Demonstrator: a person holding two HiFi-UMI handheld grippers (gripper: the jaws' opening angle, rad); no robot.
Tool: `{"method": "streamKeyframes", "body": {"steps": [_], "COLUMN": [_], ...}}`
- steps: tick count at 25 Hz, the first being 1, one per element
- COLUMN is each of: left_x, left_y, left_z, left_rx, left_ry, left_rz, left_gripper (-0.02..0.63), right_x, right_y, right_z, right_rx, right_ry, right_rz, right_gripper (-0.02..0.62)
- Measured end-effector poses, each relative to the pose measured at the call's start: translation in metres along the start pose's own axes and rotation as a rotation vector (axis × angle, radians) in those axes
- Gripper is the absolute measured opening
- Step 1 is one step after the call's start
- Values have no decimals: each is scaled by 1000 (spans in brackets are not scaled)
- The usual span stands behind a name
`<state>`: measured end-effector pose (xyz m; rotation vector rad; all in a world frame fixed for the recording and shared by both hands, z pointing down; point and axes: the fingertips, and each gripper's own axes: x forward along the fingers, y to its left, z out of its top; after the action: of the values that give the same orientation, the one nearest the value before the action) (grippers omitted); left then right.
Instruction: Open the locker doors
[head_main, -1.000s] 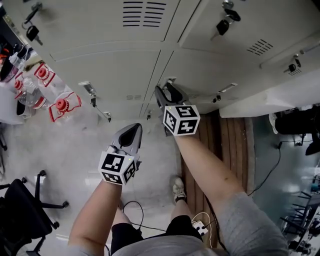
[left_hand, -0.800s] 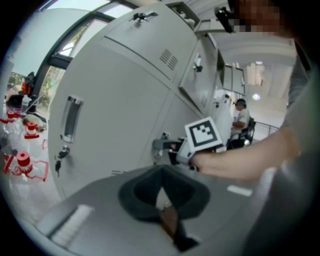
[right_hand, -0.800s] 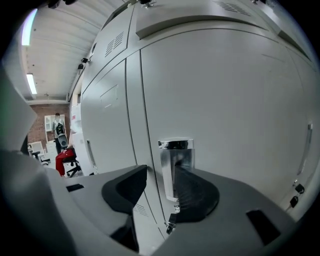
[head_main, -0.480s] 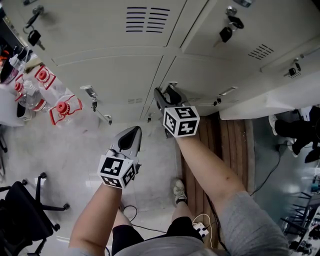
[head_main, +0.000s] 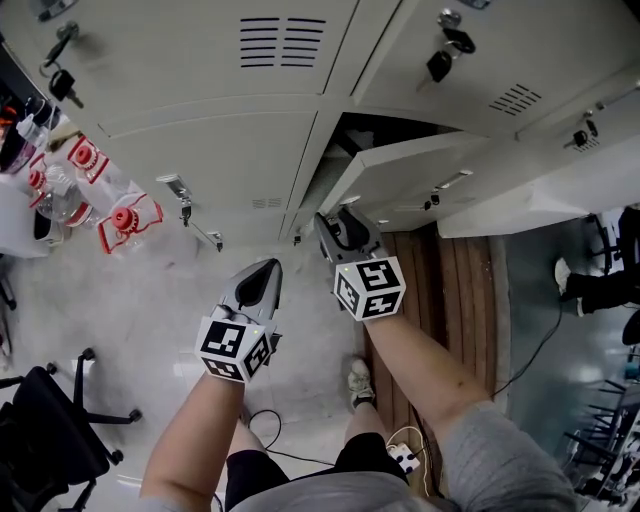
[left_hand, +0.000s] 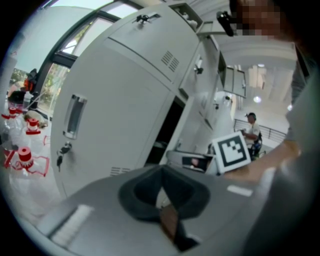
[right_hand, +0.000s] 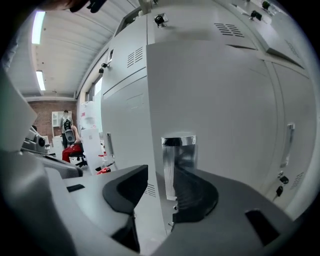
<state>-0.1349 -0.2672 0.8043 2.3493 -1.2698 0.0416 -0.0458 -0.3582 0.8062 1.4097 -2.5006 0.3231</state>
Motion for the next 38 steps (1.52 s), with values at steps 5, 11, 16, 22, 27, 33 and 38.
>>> {"method": "streamKeyframes", "body": {"steps": [5, 11, 16, 22, 27, 33, 38], "left_x": [0, 3, 7, 17, 29, 44, 55], "left_y": [-11, -29, -45, -70, -91, -116, -133], "left_z": [0, -5, -18, -35, -46, -54, -61], "left_rx": [11, 15, 11, 11, 14, 23, 27], "left_ry": [4, 15, 36, 61, 82, 96, 110], "left_rz": [-12, -31, -41, -72, -99, -132, -152], "left_gripper": [5, 5, 5, 5, 5, 5, 5], "right_x": [-44, -81, -100, -134, -170, -208, -234], "right_y": [-5, -11, -17, -34, -54, -87, -124], "right_z": [-18, -31, -37, -50, -64, -75, -83], "right_rx": [27, 9, 13, 72, 131, 152, 174], "right_ry": [4, 11, 10, 1, -1, 1, 13], "right_rz": [-29, -3, 25, 24, -3, -67, -157], "right_gripper": [115, 117, 121, 136, 133, 116, 95]}}
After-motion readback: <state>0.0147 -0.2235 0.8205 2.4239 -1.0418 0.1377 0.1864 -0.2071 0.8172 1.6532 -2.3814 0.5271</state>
